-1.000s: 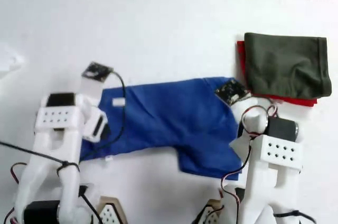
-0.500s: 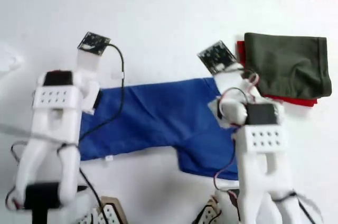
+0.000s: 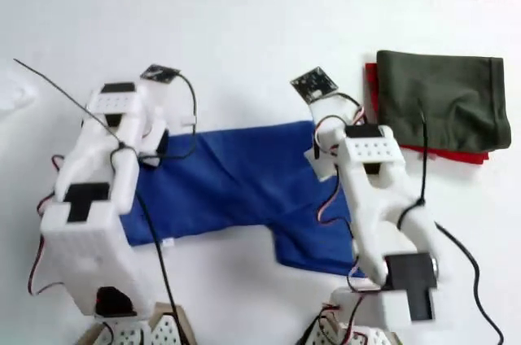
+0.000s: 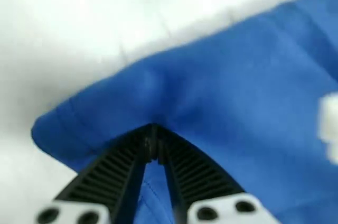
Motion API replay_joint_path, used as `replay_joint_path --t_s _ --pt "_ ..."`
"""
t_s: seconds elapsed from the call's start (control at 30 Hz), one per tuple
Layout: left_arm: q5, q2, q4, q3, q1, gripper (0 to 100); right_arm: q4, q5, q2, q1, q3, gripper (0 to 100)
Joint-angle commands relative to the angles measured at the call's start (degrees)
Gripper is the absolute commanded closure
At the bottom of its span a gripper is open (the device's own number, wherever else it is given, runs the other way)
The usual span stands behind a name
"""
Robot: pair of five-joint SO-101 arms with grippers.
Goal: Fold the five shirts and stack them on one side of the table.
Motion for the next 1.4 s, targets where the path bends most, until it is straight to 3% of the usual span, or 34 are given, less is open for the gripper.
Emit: replay_joint_path --t_s 0.0,0.2,0.4,0.6,0.9,1.37 --pt "0.18 7.03 4.75 -13.14 -1.67 97 -1.54 -0.35 5.41 -0.22 -6.59 97.9" --pt "0.00 21.19 16.00 -39.25 -2.29 97 -0.75 -0.35 18.68 0.57 -19.78 97.9" --pt "0.00 36.04 25.67 -64.84 -2.29 97 6.29 -0.35 30.73 2.24 -34.55 97.9" --pt "-0.09 46.33 29.98 -83.03 -2.29 97 11.21 -0.35 35.56 3.30 -46.07 97.9" --pt "0.26 43.78 30.33 -81.54 -2.29 97 21.14 -0.35 35.12 3.12 -51.43 97.9" --pt "-0.09 4.48 29.36 -43.47 -1.76 97 22.81 -0.35 5.23 -1.98 -35.60 97.9"
